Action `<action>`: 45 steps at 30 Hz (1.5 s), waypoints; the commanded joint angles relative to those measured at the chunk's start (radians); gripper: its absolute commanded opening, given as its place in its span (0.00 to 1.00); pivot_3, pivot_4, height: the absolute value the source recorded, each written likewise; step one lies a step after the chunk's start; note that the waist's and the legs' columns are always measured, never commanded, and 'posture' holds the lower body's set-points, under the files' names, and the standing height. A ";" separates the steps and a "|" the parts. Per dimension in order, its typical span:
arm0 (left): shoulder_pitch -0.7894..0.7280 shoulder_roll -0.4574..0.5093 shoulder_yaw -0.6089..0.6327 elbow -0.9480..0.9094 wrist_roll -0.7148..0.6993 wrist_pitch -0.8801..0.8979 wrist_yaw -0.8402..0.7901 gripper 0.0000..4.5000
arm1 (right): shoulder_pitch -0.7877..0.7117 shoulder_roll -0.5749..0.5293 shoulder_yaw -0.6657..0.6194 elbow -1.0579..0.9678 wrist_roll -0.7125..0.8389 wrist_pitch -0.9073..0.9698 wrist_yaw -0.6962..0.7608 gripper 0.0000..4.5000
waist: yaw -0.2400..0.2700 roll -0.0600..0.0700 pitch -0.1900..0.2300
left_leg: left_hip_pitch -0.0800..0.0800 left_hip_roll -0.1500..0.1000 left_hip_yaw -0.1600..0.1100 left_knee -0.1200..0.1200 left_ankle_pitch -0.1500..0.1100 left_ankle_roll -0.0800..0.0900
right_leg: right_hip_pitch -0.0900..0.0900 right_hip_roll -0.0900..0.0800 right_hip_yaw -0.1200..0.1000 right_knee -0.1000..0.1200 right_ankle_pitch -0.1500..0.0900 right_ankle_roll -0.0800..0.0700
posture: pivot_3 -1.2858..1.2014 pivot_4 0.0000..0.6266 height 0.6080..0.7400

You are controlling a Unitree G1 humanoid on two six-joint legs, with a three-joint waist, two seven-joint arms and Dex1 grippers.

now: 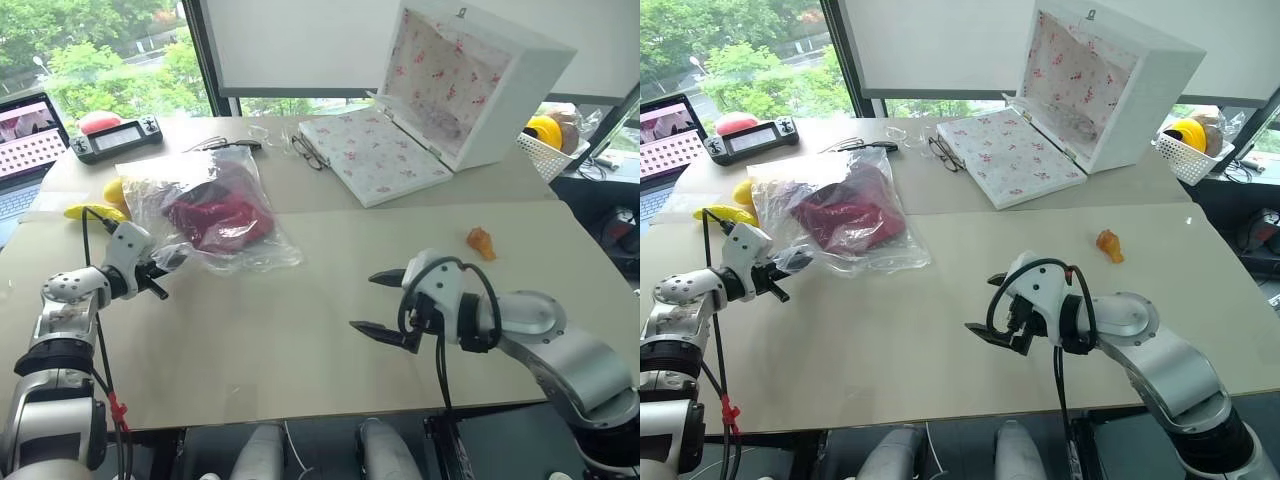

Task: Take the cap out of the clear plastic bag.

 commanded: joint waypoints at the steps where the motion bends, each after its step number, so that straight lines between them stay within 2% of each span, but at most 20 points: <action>1: 0.034 0.011 0.004 -0.048 -0.013 -0.028 -0.046 0.53 | -0.017 0.005 -0.012 -0.010 -0.005 -0.031 0.003 1.00 | 0.000 0.000 0.000 | 0.000 0.000 0.000 0.000 0.000 0.000 | 0.000 0.000 0.000 0.000 0.000 0.000 | 0.52 0.24 1.00; 2: 0.052 0.015 0.006 -0.078 -0.030 -0.005 -0.078 0.59 | -0.017 0.005 -0.013 -0.009 -0.004 -0.032 0.005 1.00 | 0.000 0.000 0.000 | 0.000 0.000 0.000 0.000 0.000 0.000 | 0.000 0.000 0.000 0.000 0.000 -0.001 | 0.52 0.24 1.00; 11: 0.148 0.122 0.030 -0.238 -0.127 0.251 -0.288 0.59 | -0.018 0.004 -0.017 0.015 -0.005 -0.040 0.019 1.00 | -0.006 0.000 0.000 | 0.000 0.000 0.000 0.000 0.000 0.000 | 0.000 0.000 0.000 0.001 0.000 0.000 | 0.52 0.24 1.00; 16: 0.119 0.229 0.123 -0.339 -0.323 0.618 -0.412 0.59 | -0.033 0.013 -0.008 0.040 -0.006 -0.053 0.033 1.00 | -0.007 -0.001 0.001 | 0.000 0.000 0.000 0.000 0.000 0.000 | -0.001 0.000 0.000 0.002 -0.002 0.003 | 0.52 0.24 1.00; 21: 0.138 0.271 0.190 -0.474 -0.450 0.809 -0.437 0.59 | -0.052 0.021 0.001 0.068 -0.009 -0.070 0.051 1.00 | -0.007 -0.001 0.001 | 0.000 0.001 0.000 0.000 0.000 0.000 | -0.001 0.000 0.000 0.002 -0.002 0.003 | 0.52 0.24 1.00; 23: 0.149 0.278 0.197 -0.491 -0.457 0.834 -0.430 0.59 | -0.058 0.023 0.002 0.079 -0.012 -0.076 0.057 1.00 | -0.005 -0.001 0.001 | 0.000 0.001 0.000 0.000 0.000 0.000 | -0.001 0.000 0.000 0.002 -0.002 0.003 | 0.52 0.24 1.00; 29: 0.309 0.299 0.066 -0.461 -0.240 0.596 -0.396 0.59 | -0.075 0.033 0.007 0.102 -0.020 -0.093 0.067 1.00 | -0.010 -0.001 0.001 | 0.002 0.001 0.002 -0.001 0.000 0.000 | -0.002 0.000 0.003 0.002 -0.001 0.000 | 0.52 0.24 1.00; 30: 0.332 0.307 0.065 -0.460 -0.237 0.586 -0.414 0.59 | -0.077 0.035 0.005 0.103 -0.019 -0.093 0.070 1.00 | -0.010 -0.001 0.001 | 0.002 0.001 0.002 -0.002 0.000 0.000 | -0.002 0.000 0.003 0.002 -0.001 -0.001 | 0.52 0.24 1.00; 35: 0.353 0.324 0.109 -0.551 -0.327 0.663 -0.488 0.59 | -0.074 0.033 0.002 0.108 -0.022 -0.095 0.082 1.00 | 0.006 -0.003 0.002 | 0.000 0.001 0.002 -0.001 0.000 0.000 | -0.003 0.000 0.002 0.002 -0.001 -0.001 | 0.52 0.24 1.00; 38: 0.334 0.310 0.154 -0.708 -0.462 0.787 -0.502 0.59 | -0.072 0.032 0.004 0.112 -0.023 -0.097 0.089 1.00 | 0.015 -0.003 0.002 | -0.002 0.001 0.002 0.000 0.000 0.000 | -0.003 0.000 0.002 0.002 -0.001 -0.001 | 0.52 0.24 1.00; 40: 0.268 0.289 0.202 -0.790 -0.607 0.926 -0.467 0.59 | -0.073 0.034 0.008 0.117 -0.027 -0.099 0.091 1.00 | 0.017 -0.003 0.002 | -0.002 0.001 0.002 0.000 0.000 0.000 | -0.003 0.000 0.001 0.002 -0.001 -0.001 | 0.52 0.24 1.00; 42: 0.223 0.280 0.225 -0.849 -0.693 1.009 -0.439 0.59 | -0.076 0.037 0.012 0.122 -0.030 -0.100 0.092 1.00 | 0.015 -0.003 0.002 | -0.002 0.001 0.001 0.000 0.000 0.000 | -0.003 0.000 0.001 0.003 -0.002 0.001 | 0.52 0.24 1.00; 45: 0.227 0.283 0.196 -0.925 -0.682 1.011 -0.404 0.59 | -0.080 0.040 0.013 0.124 -0.030 -0.100 0.091 1.00 | -0.001 -0.003 0.002 | -0.001 0.001 0.002 0.000 0.000 0.000 | -0.003 0.000 0.002 0.003 -0.002 0.001 | 0.52 0.24 1.00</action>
